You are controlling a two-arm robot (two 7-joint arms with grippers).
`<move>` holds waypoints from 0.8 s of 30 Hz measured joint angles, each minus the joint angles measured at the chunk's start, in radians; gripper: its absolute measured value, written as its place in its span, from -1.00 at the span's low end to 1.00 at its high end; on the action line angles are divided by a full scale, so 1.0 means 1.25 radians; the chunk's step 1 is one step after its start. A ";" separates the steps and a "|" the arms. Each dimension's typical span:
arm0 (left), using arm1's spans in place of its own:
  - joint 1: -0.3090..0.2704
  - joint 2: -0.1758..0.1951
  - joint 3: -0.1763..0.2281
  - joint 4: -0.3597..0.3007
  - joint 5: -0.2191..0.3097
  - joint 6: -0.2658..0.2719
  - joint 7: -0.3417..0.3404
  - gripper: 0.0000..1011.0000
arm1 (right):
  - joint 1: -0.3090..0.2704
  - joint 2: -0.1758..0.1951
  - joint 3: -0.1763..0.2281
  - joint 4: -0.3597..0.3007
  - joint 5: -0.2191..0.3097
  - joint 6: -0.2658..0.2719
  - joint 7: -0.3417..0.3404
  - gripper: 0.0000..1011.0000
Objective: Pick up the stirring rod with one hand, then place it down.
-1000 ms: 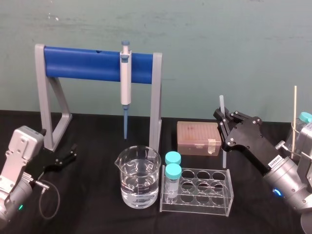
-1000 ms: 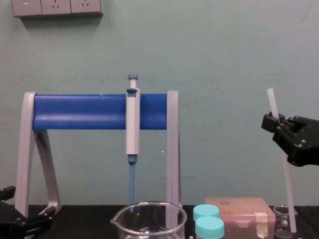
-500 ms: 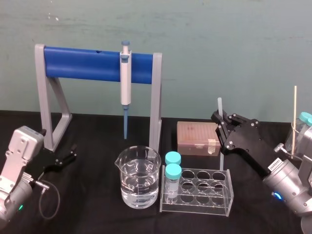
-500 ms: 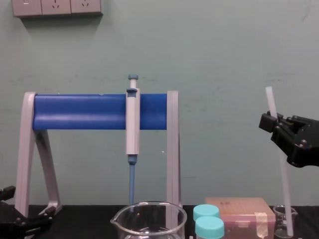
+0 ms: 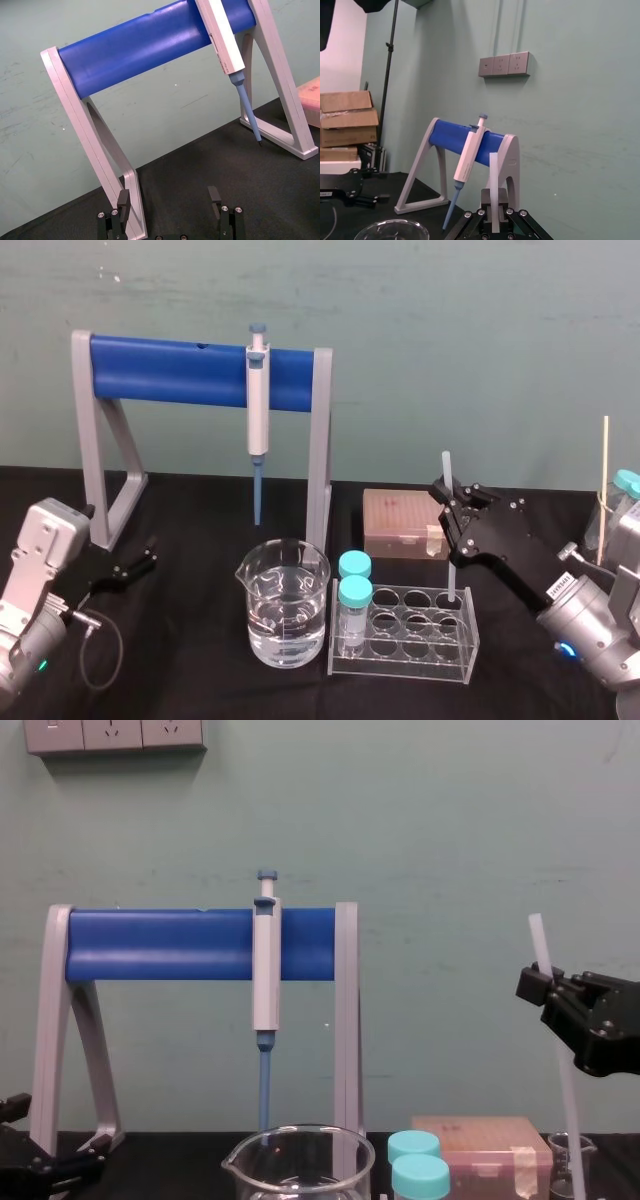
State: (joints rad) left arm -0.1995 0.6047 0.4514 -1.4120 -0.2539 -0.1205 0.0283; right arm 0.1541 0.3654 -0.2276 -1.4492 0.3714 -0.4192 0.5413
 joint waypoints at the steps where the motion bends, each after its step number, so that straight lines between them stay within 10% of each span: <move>1: 0.000 0.000 0.000 0.000 0.000 0.000 0.000 0.98 | 0.001 0.000 -0.001 0.002 0.001 0.000 0.002 -0.86; 24: 0.000 0.000 0.000 0.000 0.000 0.000 0.000 0.98 | 0.036 0.001 -0.012 0.068 0.044 0.029 0.034 -0.86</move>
State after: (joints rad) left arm -0.1995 0.6047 0.4514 -1.4120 -0.2539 -0.1205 0.0283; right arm 0.1994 0.3667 -0.2427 -1.3638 0.4260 -0.3831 0.5834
